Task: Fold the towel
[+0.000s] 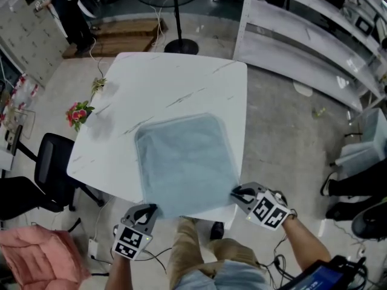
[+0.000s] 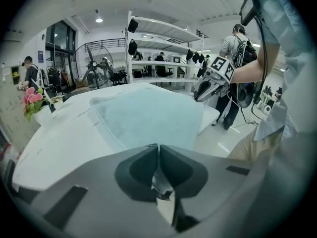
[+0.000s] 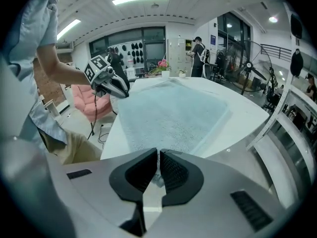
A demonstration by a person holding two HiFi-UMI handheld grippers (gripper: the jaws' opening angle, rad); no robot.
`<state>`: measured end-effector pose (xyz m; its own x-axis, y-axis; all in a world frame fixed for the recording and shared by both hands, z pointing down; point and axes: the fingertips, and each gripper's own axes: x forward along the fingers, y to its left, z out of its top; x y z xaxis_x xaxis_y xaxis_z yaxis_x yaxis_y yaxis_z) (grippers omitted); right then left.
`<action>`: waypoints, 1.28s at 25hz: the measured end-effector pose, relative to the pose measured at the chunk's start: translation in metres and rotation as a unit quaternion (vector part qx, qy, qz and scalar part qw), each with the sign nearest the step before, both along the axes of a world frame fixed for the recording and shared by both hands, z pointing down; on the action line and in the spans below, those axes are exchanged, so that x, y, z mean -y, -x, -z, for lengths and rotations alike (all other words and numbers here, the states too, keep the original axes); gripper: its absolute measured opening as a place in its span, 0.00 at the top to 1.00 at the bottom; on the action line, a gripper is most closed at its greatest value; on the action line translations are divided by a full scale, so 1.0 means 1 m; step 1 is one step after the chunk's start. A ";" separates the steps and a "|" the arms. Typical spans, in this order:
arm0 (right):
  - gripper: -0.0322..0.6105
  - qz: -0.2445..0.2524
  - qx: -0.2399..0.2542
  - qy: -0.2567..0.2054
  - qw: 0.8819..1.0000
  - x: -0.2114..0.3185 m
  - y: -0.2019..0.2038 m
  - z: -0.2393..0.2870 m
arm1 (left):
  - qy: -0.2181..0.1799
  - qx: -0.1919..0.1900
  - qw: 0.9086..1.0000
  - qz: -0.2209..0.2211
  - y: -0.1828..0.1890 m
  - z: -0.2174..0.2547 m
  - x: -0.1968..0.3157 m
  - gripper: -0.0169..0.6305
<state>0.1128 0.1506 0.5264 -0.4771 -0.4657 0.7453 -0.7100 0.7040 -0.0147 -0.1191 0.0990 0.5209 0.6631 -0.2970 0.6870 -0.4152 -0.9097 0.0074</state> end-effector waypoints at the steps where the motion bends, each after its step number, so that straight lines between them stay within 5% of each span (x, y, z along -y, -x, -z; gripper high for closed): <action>1: 0.90 0.006 -0.003 0.000 1.000 -0.005 0.001 0.000 | 0.002 0.002 1.000 0.001 0.001 -0.001 -0.006 0.94; 7: 0.90 0.022 -0.005 0.002 1.000 -0.026 0.006 0.000 | 0.012 0.016 1.000 0.012 0.016 -0.015 -0.041 0.94; 12: 0.84 0.042 0.027 -0.027 0.998 -0.027 0.009 0.029 | -0.068 -0.012 0.998 0.014 0.011 0.014 -0.040 0.94; 18: 0.64 0.098 0.007 -0.076 0.992 -0.044 0.004 0.054 | -0.157 0.003 0.987 -0.025 0.012 0.039 -0.049 0.65; 21: 0.61 0.121 -0.031 -0.127 0.984 -0.045 0.003 0.057 | -0.222 0.041 0.973 -0.053 0.020 0.027 -0.047 0.56; 28: 0.52 0.149 -0.143 -0.260 0.943 -0.039 0.000 0.049 | -0.374 0.129 0.913 -0.102 0.027 0.007 -0.031 0.52; 32: 0.50 0.150 -0.162 -0.270 0.937 -0.047 0.003 0.045 | -0.387 0.131 0.905 -0.120 0.022 -0.006 -0.036 0.52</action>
